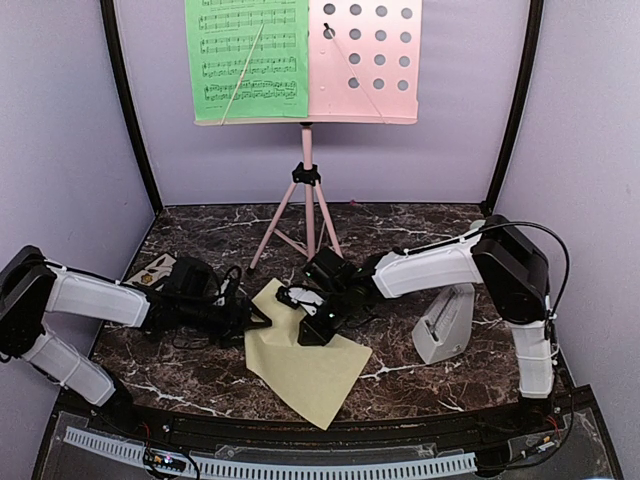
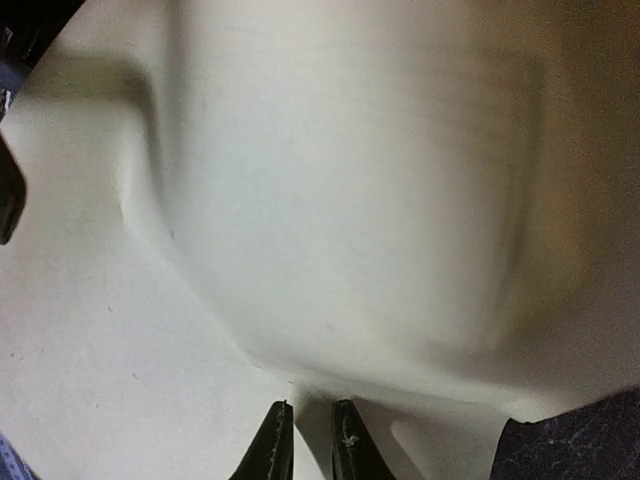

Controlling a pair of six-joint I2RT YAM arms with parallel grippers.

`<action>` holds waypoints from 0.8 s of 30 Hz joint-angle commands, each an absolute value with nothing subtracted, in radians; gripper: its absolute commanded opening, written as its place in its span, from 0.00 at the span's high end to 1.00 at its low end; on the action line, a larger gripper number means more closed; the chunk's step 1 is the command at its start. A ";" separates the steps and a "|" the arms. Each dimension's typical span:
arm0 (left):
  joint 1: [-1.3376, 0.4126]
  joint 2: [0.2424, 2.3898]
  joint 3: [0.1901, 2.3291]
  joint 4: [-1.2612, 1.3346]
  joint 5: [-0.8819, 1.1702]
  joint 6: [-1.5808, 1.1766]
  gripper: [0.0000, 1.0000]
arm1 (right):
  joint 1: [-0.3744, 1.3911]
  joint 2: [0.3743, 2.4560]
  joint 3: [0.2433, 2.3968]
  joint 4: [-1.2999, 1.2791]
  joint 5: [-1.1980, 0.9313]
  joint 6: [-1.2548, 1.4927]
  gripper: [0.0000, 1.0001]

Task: Set up the instrument practice props

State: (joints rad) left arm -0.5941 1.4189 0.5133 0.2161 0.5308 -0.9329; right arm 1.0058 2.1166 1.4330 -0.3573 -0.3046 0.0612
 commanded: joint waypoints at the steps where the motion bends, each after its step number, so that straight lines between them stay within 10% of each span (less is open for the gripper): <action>1: -0.598 1.407 0.526 0.125 0.395 -0.994 0.19 | 1.007 2.165 1.430 -0.386 -0.296 0.069 0.84; 11: -0.529 1.384 0.474 0.224 0.368 -0.916 0.13 | 1.002 2.149 1.397 -0.371 -0.297 0.066 0.85; 24: -0.467 1.520 0.592 0.377 0.683 -0.771 0.67 | 0.989 2.136 1.403 -0.379 -0.286 0.054 0.85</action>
